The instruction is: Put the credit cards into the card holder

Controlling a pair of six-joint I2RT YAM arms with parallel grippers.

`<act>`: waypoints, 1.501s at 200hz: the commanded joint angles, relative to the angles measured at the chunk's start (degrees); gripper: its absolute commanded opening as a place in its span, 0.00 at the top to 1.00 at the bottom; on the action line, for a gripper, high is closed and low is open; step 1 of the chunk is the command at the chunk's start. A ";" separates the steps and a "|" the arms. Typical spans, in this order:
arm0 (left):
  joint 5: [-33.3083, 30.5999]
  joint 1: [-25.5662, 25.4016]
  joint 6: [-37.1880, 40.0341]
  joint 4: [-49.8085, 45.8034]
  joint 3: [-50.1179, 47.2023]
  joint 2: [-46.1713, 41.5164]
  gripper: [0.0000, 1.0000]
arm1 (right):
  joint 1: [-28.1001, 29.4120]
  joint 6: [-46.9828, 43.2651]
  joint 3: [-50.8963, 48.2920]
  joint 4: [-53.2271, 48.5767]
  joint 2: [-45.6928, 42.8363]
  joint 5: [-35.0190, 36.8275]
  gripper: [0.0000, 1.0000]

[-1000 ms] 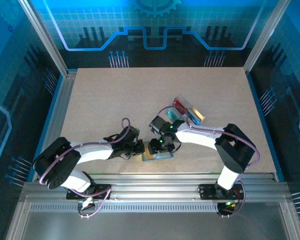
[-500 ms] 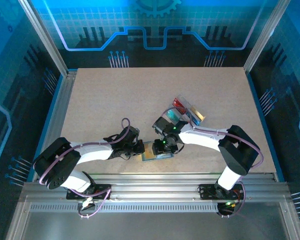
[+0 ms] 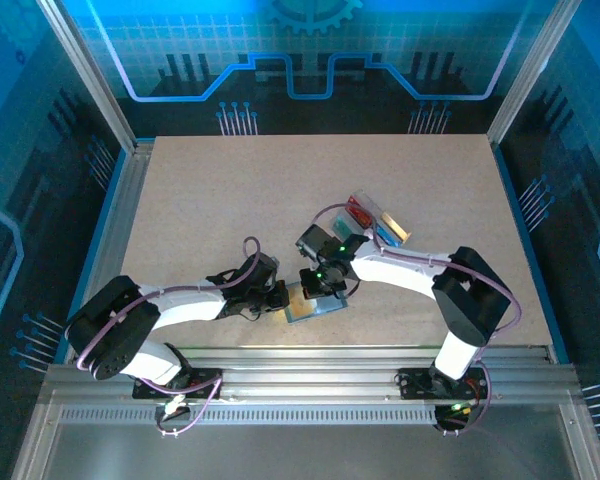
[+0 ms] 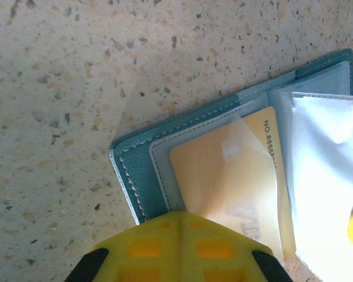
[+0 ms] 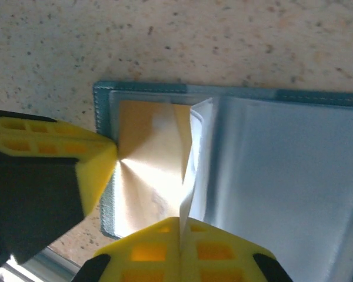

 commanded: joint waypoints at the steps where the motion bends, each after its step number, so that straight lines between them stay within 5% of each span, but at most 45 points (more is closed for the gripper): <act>1: 2.19 -0.80 -0.78 -3.37 -1.81 0.37 1.00 | 0.44 0.86 1.46 4.01 2.57 -4.59 1.00; 88: 1.50 -0.48 -0.47 -5.33 -1.28 -1.20 0.98 | 0.84 1.76 0.88 10.15 9.14 -8.48 0.99; 163: 4.16 7.54 1.20 -13.93 -4.34 -16.28 0.81 | 0.69 -0.58 2.77 7.76 9.37 -8.55 0.67; 215: 8.48 14.76 3.31 -19.40 -3.87 -23.66 0.76 | -0.14 -2.44 3.89 11.28 8.94 -18.05 0.53; 237: 9.67 15.13 3.86 -20.35 -1.91 -24.03 0.76 | -1.33 -3.59 3.79 11.36 6.18 -19.96 0.53; 265: 10.93 14.92 4.93 -20.86 1.58 -22.92 0.77 | -2.46 -8.11 6.25 3.20 1.20 -13.57 0.54; 300: 10.46 11.48 6.41 -21.75 7.89 -19.45 0.79 | -6.70 -10.26 6.17 -4.68 -3.79 -5.02 0.70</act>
